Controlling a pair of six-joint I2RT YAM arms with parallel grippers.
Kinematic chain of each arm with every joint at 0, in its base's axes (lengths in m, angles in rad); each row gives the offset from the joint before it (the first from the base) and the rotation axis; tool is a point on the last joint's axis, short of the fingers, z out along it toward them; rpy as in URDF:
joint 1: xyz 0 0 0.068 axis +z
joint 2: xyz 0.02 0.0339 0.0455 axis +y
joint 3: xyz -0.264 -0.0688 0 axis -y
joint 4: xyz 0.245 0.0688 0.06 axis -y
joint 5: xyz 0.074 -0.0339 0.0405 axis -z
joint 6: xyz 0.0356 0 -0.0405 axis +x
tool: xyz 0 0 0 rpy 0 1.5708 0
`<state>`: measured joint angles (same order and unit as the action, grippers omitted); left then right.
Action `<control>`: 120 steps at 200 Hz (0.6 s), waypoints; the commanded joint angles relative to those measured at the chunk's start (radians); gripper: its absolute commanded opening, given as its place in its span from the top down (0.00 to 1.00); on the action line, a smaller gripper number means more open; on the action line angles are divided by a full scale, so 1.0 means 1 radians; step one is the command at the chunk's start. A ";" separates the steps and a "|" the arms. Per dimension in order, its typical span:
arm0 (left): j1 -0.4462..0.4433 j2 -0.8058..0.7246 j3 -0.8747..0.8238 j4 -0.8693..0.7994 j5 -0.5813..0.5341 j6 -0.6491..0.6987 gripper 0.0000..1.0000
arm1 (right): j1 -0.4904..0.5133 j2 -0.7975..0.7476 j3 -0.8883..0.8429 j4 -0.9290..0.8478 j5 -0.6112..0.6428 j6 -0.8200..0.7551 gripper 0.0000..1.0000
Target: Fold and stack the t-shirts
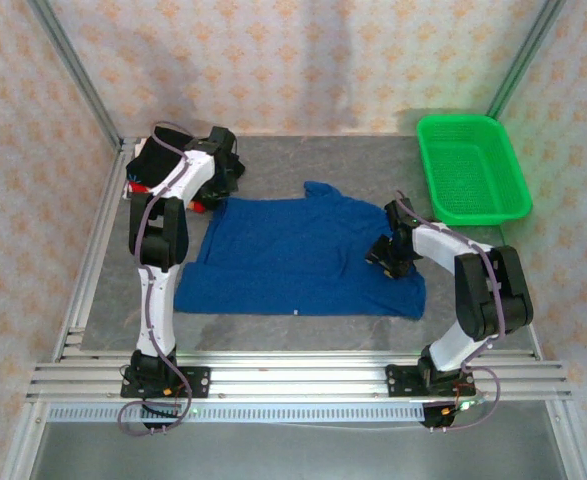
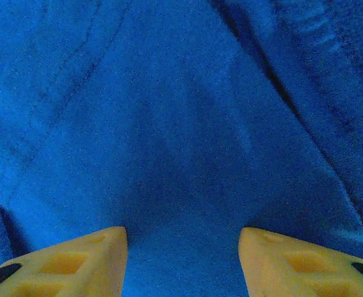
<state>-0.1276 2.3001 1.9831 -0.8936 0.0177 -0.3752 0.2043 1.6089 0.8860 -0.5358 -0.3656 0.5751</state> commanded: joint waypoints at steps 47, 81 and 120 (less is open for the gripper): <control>0.022 -0.082 -0.009 0.025 -0.018 -0.015 1.00 | 0.010 0.086 0.001 -0.046 0.044 0.006 0.50; 0.031 -0.096 0.003 0.006 -0.016 0.009 1.00 | 0.010 0.061 0.006 -0.036 0.064 0.013 0.50; 0.033 -0.166 -0.002 0.009 0.018 0.076 1.00 | 0.010 -0.054 0.107 0.008 0.035 -0.030 0.40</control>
<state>-0.1081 2.2513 1.9812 -0.8864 0.0292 -0.3557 0.2108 1.6138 0.9192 -0.5549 -0.3550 0.5735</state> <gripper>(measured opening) 0.043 0.564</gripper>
